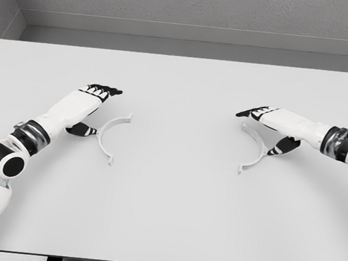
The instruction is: Assemble PVC drainage pipe clamps
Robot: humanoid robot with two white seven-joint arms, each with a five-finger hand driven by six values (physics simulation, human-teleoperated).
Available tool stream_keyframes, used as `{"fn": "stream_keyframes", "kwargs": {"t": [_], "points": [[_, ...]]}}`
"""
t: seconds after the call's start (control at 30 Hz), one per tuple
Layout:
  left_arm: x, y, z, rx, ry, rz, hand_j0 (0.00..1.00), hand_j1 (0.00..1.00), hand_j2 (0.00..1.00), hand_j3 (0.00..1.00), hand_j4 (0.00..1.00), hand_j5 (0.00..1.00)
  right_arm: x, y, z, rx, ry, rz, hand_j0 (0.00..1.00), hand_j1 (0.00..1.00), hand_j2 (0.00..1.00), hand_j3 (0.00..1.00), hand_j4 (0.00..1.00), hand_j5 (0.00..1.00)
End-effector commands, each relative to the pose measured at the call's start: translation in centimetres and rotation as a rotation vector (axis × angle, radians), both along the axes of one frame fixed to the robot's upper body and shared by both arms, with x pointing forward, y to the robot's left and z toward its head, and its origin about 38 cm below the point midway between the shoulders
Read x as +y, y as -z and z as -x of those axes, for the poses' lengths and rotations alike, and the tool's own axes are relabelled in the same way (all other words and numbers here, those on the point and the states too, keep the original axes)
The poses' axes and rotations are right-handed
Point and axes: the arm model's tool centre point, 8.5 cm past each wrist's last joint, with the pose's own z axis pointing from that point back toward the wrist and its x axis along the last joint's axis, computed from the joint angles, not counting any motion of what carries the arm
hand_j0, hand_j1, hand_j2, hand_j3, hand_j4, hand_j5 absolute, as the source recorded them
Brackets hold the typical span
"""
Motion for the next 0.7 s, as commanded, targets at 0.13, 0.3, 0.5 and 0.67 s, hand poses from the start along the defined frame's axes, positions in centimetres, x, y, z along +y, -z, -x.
{"fn": "stream_keyframes", "kwargs": {"t": [0.13, 0.3, 0.5, 0.67], "points": [[-0.4, -0.1, 0.3, -0.005, 0.009, 0.008, 1.0, 1.0, 1.0, 1.0, 1.0, 1.0, 0.2, -0.1, 0.0, -0.001, 0.0, -0.007, 1.0, 1.0, 1.0, 1.0, 1.0, 1.0], [-0.6, -0.5, 0.5, -0.015, 0.016, 0.009, 1.0, 1.0, 1.0, 1.0, 1.0, 1.0, 0.3, -0.1, 0.0, -0.003, -0.003, -0.009, 1.0, 1.0, 1.0, 1.0, 1.0, 1.0], [-0.8, -0.7, 0.8, -0.024, 0.027, 0.009, 1.0, 1.0, 1.0, 1.0, 1.0, 1.0, 0.5, -0.2, 0.0, -0.005, -0.007, -0.012, 1.0, 1.0, 1.0, 1.0, 1.0, 1.0], [-1.2, -0.6, 0.9, -0.025, 0.035, 0.015, 1.0, 1.0, 1.0, 1.0, 1.0, 1.0, 0.6, -0.2, 0.0, -0.007, -0.008, -0.015, 1.0, 1.0, 1.0, 1.0, 1.0, 1.0]]}}
